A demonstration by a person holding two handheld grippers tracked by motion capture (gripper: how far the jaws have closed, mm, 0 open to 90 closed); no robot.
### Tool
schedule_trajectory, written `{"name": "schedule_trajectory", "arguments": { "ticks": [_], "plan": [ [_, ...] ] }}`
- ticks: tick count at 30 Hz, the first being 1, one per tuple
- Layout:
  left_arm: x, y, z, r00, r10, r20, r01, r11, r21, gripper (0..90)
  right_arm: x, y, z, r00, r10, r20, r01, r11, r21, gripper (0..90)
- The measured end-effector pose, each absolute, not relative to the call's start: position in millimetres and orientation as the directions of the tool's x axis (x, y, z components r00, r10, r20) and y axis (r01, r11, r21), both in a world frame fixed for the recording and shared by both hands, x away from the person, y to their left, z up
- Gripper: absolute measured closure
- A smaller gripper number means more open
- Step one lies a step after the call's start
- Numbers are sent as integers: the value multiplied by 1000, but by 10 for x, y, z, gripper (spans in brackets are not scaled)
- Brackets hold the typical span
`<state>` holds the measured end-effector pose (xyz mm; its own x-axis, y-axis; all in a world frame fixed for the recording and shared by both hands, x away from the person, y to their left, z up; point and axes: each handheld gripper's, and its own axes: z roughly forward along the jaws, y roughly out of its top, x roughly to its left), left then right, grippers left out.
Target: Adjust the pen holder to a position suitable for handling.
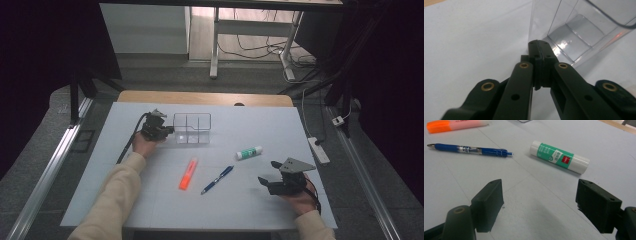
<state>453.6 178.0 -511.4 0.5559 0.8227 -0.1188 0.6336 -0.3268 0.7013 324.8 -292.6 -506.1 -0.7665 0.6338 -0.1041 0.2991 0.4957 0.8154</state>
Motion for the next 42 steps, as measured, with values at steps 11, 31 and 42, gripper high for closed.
{"name": "schedule_trajectory", "arguments": {
  "ticks": [11,31,42],
  "plan": [
    [4560,1683,-5112,570,813,-118,625,-336,704,891,3217,-2957,-5068,-759,643,-104,305,493,815,223],
    [4603,1531,-5125,590,798,-124,617,-346,706,890,3205,-2960,-5077,-758,645,-98,311,489,815,223],
    [4614,1519,-5133,595,794,-126,617,-351,704,891,3206,-2970,-5076,-759,643,-103,308,494,813,223]
  ]
}}
